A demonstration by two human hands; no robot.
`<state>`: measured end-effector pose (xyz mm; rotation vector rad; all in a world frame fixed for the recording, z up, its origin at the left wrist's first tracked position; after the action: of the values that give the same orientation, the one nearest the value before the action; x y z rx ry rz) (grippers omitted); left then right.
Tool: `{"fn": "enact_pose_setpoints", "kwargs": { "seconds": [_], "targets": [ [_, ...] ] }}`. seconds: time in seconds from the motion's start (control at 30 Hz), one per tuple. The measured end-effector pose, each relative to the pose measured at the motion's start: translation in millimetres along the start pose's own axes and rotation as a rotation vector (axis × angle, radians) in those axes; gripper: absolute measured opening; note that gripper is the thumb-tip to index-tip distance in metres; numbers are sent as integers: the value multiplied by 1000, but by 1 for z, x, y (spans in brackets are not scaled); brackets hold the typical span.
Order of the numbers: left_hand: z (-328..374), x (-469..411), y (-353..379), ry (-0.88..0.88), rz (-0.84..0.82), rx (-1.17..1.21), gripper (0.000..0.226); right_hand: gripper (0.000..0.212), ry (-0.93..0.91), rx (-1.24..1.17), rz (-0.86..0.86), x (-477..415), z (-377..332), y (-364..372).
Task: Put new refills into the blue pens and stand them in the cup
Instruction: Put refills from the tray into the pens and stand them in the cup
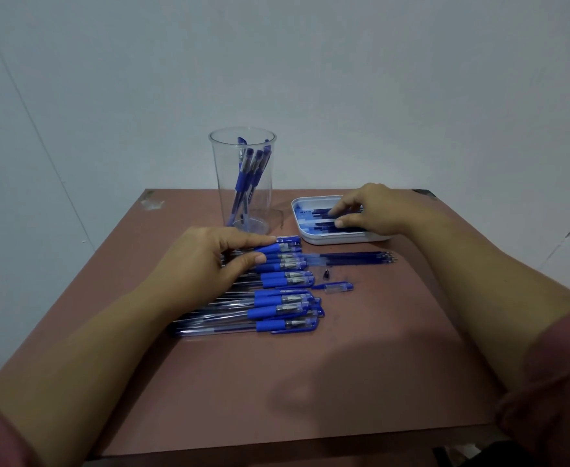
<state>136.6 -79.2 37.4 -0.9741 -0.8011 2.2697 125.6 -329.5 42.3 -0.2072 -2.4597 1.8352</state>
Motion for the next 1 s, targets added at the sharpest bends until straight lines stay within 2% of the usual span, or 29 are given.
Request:
{"fn": "enact_pose_setpoints", "kwargs": {
  "seconds": [0.2, 0.37, 0.5, 0.6, 0.77, 1.0],
  "targets": [
    [-1, -1, 2, -10, -14, -3, 32, 27, -26, 22, -76, -16, 5, 13],
    [0, -2, 3, -6, -19, 5, 33, 10, -12, -66, -90, -21, 7, 16],
    [0, -1, 2, -6, -22, 2, 36, 8, -11, -87, -65, -20, 7, 15],
    [1, -2, 2, -3, -17, 0, 36, 8, -21, -113, -26, -19, 6, 11],
    [-1, -2, 1, -5, -9, -3, 37, 10, -54, -156, 142, -12, 1, -10],
    [-3, -1, -1, 0, 27, 7, 33, 11, -76, -119, 223, 13, -15, -28]
  ]
}}
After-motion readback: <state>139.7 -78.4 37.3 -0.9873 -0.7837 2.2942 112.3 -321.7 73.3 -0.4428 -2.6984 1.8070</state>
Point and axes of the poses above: each hand's wrist, its own x-axis away from the middle knuckle, its own y-axis out of the palm, z = x × y, the point moved 9 cm from there along -x, towards the middle knuckle, and after that the axes turned 4 degrees about x, right-handed, at the moved point
